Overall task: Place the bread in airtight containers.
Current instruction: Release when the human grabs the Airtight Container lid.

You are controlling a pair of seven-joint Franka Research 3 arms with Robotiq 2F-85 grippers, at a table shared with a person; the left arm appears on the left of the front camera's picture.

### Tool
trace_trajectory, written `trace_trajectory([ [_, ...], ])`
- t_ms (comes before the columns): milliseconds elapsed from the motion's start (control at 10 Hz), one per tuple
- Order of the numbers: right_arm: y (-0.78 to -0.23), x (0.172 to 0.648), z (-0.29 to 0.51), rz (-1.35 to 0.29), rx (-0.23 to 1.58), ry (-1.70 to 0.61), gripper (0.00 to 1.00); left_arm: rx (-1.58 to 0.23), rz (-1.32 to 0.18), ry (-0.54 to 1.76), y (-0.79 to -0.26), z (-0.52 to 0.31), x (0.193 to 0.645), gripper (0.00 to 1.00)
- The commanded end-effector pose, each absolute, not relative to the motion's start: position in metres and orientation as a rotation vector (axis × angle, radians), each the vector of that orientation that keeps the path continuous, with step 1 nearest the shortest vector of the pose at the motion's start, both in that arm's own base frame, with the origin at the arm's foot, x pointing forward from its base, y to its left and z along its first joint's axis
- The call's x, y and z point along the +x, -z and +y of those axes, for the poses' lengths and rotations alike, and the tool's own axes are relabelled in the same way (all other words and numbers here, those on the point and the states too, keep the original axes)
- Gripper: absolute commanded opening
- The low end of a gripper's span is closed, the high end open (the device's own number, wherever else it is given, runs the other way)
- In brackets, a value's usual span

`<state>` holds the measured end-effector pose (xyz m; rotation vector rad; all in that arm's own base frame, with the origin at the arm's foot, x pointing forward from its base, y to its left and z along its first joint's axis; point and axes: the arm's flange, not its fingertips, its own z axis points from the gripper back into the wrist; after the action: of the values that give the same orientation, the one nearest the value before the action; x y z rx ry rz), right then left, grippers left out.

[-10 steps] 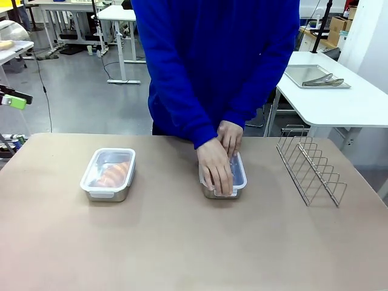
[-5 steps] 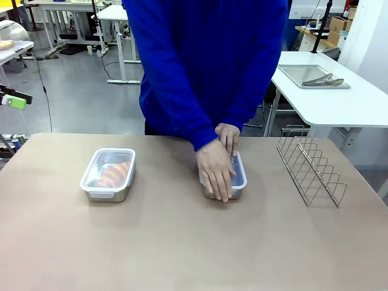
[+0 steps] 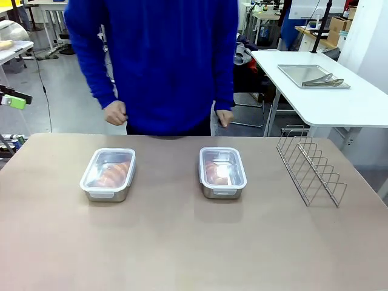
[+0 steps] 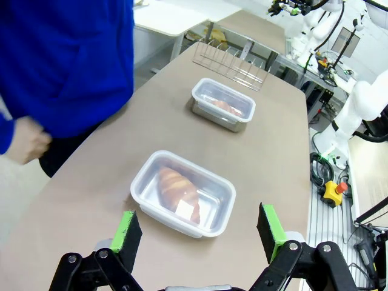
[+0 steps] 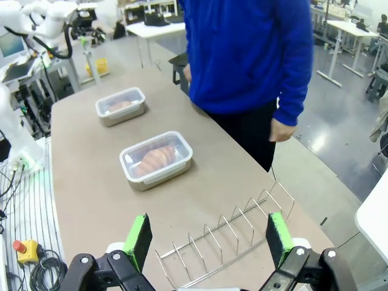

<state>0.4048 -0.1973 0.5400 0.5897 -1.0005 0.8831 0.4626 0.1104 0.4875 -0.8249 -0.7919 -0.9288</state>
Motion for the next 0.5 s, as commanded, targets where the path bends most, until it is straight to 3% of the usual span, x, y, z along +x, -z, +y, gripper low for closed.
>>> trace_trajectory([
  [0, -0.5395, 0.4034, -0.1973, -1.002, 0.595, -0.892, 1.0, -0.832, -0.795, 0.941, -0.4892, 0.1087, 0.4628, 1.0],
  [400, -0.5395, 0.4034, -0.1973, -1.002, 0.595, -0.892, 1.0, -0.832, -0.795, 0.941, -0.4892, 0.1087, 0.4628, 1.0],
])
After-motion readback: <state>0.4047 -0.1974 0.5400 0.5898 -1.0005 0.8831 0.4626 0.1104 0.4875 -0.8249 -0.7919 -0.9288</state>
